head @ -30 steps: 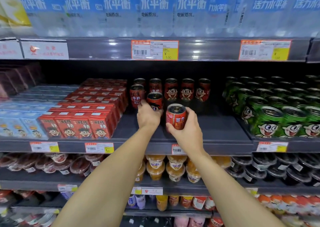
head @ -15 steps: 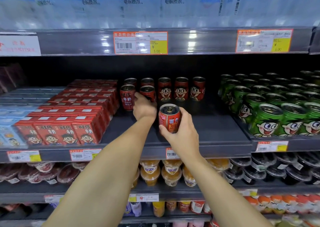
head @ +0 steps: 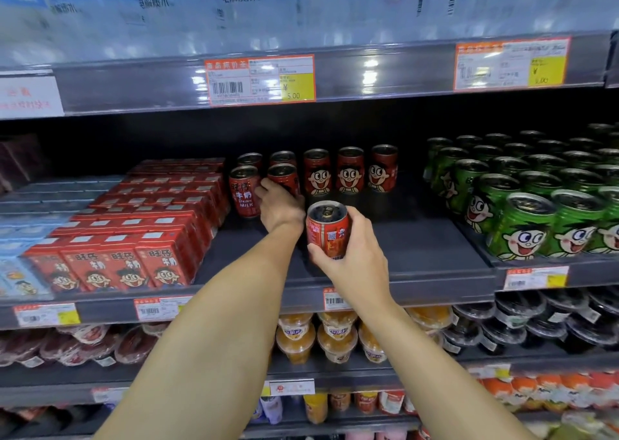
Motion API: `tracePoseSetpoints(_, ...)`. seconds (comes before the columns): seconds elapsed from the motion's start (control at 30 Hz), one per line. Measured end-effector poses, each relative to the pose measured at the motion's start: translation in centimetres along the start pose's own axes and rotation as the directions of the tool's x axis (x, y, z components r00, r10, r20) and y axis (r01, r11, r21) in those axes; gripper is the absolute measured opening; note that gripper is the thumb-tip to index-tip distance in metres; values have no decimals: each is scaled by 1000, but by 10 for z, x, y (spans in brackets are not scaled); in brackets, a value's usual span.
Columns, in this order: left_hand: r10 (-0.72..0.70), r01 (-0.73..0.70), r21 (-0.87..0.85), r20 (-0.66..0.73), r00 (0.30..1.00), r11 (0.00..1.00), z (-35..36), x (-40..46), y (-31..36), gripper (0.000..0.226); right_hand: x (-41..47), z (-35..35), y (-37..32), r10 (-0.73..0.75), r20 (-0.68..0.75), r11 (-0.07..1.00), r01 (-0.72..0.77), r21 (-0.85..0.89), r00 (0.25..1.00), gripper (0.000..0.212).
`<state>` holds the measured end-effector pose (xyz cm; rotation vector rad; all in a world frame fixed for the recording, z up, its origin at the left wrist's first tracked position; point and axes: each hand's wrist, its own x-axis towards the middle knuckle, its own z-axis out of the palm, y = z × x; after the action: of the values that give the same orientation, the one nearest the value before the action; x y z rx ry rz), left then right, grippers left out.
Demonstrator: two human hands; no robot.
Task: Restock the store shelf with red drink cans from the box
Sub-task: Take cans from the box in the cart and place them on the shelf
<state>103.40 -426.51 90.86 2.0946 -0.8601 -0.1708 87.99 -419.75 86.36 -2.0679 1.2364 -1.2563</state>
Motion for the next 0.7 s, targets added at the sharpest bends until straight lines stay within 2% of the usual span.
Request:
tracePoseSetpoints(0.2, 18, -18, 45, 1, 1000, 999, 1, 2, 0, 69, 0, 0, 1, 4, 0, 1000, -4, 5, 1000, 78)
tracePoseSetpoints(0.4, 45, -45, 101, 5, 999, 994, -6, 6, -6, 55, 0, -1, 0, 11, 12, 1000, -11, -6, 1000, 79)
tracePoseSetpoints(0.53, 17, -47, 164, 180, 984, 985, -19, 9, -12, 52, 0, -3, -3, 27, 20, 1000, -27, 3, 999, 78)
tracePoseSetpoints(0.7, 9, -160, 294, 455, 891, 942, -52, -9, -22, 52, 0, -5, -7, 46, 38, 999, -46, -3, 998, 79)
